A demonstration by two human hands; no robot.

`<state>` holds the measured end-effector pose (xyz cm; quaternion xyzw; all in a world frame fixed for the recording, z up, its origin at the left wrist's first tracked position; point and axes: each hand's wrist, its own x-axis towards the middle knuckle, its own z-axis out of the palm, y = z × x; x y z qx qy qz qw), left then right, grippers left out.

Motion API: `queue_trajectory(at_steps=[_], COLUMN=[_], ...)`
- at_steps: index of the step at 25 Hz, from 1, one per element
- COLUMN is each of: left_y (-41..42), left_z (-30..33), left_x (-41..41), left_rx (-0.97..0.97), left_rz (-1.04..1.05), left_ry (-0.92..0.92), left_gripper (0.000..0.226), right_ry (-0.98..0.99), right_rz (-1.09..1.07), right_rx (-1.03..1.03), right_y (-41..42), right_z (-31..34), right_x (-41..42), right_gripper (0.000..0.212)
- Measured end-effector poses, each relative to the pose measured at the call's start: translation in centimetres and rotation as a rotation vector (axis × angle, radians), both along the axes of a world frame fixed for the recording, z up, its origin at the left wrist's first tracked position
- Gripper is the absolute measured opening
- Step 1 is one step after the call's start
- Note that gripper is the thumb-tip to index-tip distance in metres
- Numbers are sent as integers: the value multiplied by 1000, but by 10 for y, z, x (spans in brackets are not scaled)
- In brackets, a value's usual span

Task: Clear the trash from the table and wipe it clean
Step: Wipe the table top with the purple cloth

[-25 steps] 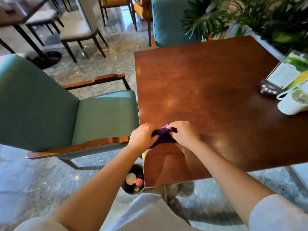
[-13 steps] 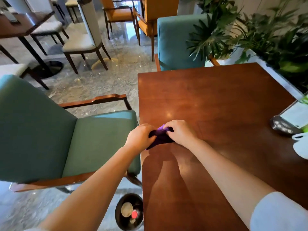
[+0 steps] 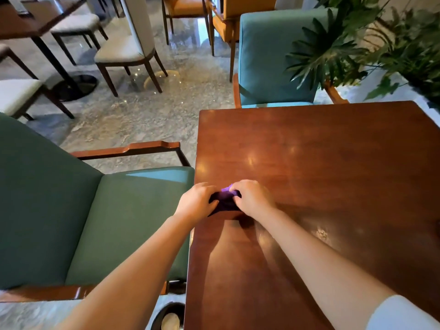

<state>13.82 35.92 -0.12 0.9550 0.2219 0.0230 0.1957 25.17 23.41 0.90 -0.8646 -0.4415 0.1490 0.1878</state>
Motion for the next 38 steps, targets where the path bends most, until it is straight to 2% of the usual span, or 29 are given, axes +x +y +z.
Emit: queue_trajectory(at_steps=[5, 9, 13, 15, 18, 21, 23, 26, 31, 38], left_y=[-9, -19, -25, -32, -38, -46, -53, -68, -101, -184], left_z=[-31, -45, -55, -51, -43, -23, -1, 35, 85, 99], left_x=[-1, -5, -12, -13, -13, -12, -14, -23, -41, -55], left_rx=[48, 95, 208, 244, 221, 212, 232, 271, 295, 252], left_rz=[16, -1, -60, -73, -59, -48, -39, -18, -20, -157], left_ry=[22, -37, -91, 61, 353, 435, 402, 326, 248, -2], left_gripper=[29, 23, 38, 50, 65, 66, 62, 47, 30, 27], right_ry=[-108, -142, -173, -154, -95, -93, -104, -138, -219, -274], right_rz=[67, 99, 111, 138, 172, 201, 209, 195, 101, -130], right_rx=[-57, -50, -3, -40, -201, -269, -287, -292, -198, -189], right_y=[-3, -9, -16, -19, -26, -33, -39, -53, -96, -195], right_z=[-30, -47, -60, -58, -51, -30, -10, 28, 81, 101], right_x=[-4, -7, -11, -12, -15, -14, -13, -17, -45, -91], right_gripper=[20, 15, 13, 22, 47, 55, 54, 42, 28, 32])
